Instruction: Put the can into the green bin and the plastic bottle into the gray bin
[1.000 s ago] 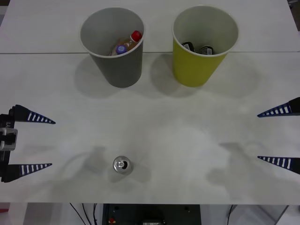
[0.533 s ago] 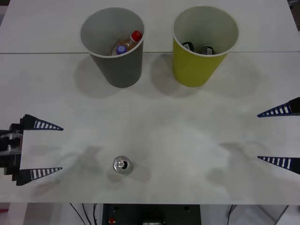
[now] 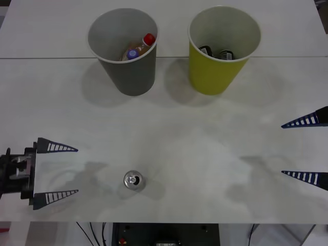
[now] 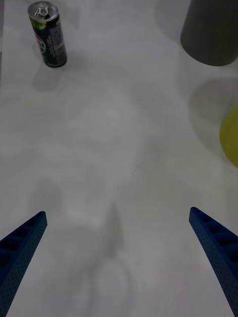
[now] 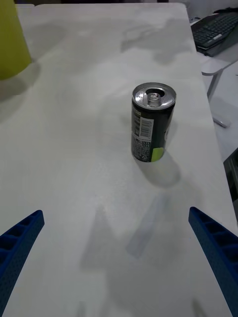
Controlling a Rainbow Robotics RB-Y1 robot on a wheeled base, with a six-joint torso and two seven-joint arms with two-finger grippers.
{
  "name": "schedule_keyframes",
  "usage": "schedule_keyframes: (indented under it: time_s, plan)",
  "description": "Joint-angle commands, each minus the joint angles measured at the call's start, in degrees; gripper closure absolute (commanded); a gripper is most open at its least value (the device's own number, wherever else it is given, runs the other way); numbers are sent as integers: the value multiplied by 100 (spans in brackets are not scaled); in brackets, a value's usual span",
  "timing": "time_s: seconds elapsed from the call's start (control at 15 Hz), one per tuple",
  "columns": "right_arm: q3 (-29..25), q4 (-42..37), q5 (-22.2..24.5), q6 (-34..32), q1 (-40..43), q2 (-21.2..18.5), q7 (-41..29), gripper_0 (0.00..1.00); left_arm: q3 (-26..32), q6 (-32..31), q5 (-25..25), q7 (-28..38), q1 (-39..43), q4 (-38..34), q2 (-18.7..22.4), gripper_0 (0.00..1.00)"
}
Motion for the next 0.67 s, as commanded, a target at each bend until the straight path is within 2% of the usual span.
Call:
schedule_keyframes:
  time_s: [0.07,0.67]
  plan:
    - [0,0,0,0,0,0,0,0,-1,-344,110,-160,-152,462,-304,0]
    - [0,0,0,0,0,0,0,0,-204,-300,74,-468,-161,532,-1139,0]
